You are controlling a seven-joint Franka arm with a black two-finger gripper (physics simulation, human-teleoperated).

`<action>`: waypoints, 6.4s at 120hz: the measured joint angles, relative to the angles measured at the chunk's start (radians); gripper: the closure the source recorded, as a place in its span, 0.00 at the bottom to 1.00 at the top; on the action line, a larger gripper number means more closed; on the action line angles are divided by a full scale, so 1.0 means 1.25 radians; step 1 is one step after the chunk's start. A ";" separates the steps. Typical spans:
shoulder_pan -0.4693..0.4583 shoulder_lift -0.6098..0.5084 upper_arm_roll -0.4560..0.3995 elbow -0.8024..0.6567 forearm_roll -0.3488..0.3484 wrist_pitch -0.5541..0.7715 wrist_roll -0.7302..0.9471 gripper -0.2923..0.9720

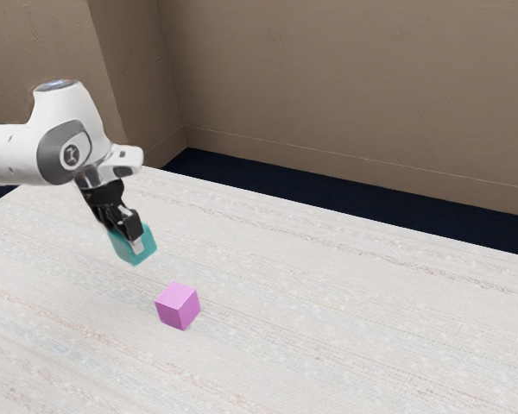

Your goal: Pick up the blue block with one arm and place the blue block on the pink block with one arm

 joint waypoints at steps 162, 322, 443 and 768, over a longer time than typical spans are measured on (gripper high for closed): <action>0.045 0.082 -0.134 -0.048 0.086 0.171 -0.412 0.53; 0.021 0.071 -0.113 -0.088 0.073 0.168 -0.317 0.53; 0.018 0.094 -0.111 -0.065 0.073 0.165 -0.378 0.52; 0.005 -0.059 -0.097 0.032 0.069 0.068 -0.293 0.25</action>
